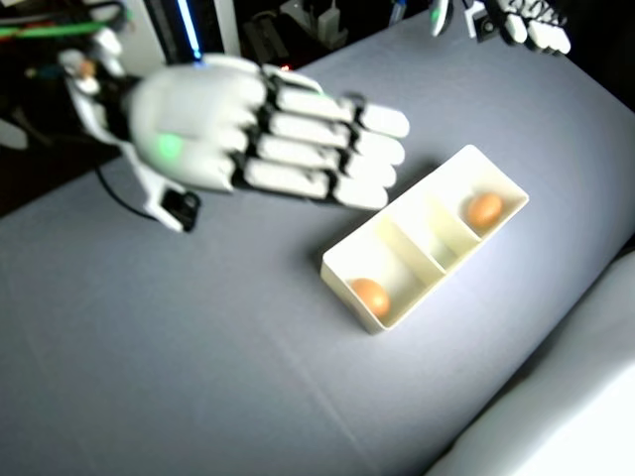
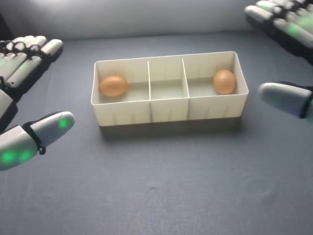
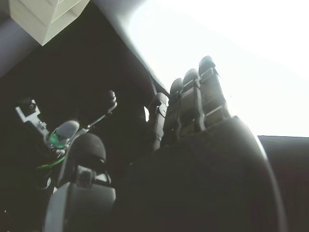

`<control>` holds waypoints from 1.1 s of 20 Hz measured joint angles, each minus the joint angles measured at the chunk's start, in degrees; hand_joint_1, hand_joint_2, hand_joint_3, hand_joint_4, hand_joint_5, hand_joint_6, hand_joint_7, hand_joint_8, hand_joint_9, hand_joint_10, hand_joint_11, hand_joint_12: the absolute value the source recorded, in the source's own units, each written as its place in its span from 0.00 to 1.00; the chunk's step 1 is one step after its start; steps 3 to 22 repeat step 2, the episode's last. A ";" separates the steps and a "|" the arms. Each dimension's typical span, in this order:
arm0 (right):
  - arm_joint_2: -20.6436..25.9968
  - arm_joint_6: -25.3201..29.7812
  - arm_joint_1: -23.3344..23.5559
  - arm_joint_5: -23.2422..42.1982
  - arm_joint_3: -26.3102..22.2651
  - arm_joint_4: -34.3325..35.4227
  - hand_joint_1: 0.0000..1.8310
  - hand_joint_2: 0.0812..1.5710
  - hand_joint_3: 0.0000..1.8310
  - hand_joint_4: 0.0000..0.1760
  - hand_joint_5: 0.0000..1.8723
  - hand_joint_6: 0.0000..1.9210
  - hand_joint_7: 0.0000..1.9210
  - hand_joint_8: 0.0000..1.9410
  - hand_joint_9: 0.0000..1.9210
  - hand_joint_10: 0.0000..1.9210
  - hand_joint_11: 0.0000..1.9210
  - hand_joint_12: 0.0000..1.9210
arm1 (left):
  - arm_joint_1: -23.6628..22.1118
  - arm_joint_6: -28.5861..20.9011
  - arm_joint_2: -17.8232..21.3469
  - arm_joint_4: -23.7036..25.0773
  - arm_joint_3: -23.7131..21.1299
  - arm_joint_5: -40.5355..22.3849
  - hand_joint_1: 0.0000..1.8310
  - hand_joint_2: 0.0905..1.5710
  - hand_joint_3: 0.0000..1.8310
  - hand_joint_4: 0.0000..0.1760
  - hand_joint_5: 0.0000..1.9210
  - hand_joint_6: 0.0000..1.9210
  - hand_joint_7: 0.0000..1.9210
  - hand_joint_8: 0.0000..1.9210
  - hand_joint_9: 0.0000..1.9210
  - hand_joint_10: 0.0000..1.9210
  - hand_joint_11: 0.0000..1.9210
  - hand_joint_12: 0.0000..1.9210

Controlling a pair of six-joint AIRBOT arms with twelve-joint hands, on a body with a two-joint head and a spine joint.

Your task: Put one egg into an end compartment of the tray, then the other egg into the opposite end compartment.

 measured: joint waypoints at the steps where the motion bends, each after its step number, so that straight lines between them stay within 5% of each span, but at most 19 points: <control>1: 0.76 -0.02 -1.16 1.44 -0.66 0.98 0.05 0.92 0.01 0.01 0.00 0.00 0.00 0.00 0.00 0.00 0.00 0.00 | 0.17 0.02 0.00 -0.31 -0.11 -0.81 0.00 0.75 0.00 0.96 0.00 0.00 0.00 0.00 0.00 0.00 0.00 0.00; 2: 1.86 -0.17 -2.56 4.07 -1.40 2.38 0.00 0.90 0.00 0.00 0.00 0.00 0.00 0.00 0.00 0.00 0.00 0.00 | 0.87 0.04 0.11 -0.31 -0.28 -2.32 0.00 0.76 0.00 0.63 0.00 0.00 0.00 0.00 0.00 0.00 0.00 0.00; 22: 1.86 -0.17 -2.56 4.07 -1.40 2.38 0.00 0.90 0.00 0.00 0.00 0.00 0.00 0.00 0.00 0.00 0.00 0.00 | 0.87 0.04 0.11 -0.31 -0.28 -2.32 0.00 0.76 0.00 0.63 0.00 0.00 0.00 0.00 0.00 0.00 0.00 0.00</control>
